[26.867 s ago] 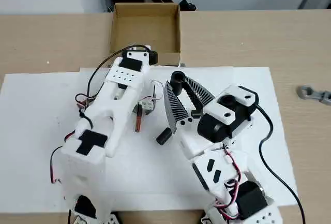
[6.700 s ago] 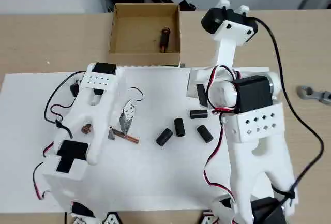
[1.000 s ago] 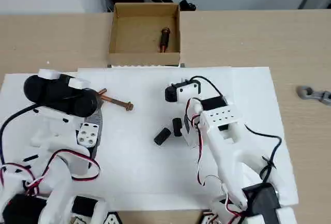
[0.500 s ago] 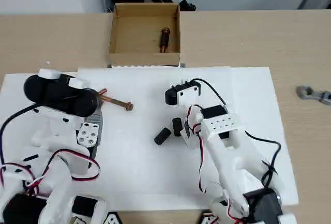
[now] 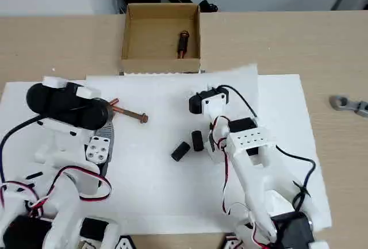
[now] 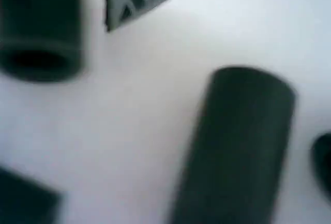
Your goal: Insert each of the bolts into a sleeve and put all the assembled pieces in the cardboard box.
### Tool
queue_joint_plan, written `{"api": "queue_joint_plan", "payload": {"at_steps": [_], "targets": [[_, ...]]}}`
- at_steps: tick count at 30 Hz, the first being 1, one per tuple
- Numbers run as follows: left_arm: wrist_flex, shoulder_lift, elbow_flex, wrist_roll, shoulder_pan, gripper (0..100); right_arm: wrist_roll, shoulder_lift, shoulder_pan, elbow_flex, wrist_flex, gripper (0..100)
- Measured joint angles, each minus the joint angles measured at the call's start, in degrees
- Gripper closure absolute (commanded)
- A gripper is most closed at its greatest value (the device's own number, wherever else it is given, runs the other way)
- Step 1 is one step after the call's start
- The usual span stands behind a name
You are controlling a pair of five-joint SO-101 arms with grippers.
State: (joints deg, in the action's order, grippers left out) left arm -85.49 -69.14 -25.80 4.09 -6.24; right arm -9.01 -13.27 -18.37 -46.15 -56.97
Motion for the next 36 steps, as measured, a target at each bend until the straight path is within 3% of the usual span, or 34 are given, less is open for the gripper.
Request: {"api": "queue_joint_plan", "payload": {"at_steps": [12,20,25,30,36], "targets": [[0.0,0.0,0.0,0.0,0.0,99,0.0,-1.8,-0.1,-0.5,0.1,99.1],[0.4,0.0,0.0,-1.4,0.0,99,0.0,-22.5,-1.0,-0.8,-7.8,99.1],[4.1,0.1,0.0,-7.1,0.0,99,1.7,-42.1,-0.9,-0.8,-9.1,99.3],[9.8,0.1,0.0,-8.1,0.0,99,4.2,-59.0,-0.7,-0.8,-9.0,99.4],[21.4,0.1,0.0,-8.3,0.0,99,8.5,-65.8,-1.0,2.7,-1.0,99.4]]}}
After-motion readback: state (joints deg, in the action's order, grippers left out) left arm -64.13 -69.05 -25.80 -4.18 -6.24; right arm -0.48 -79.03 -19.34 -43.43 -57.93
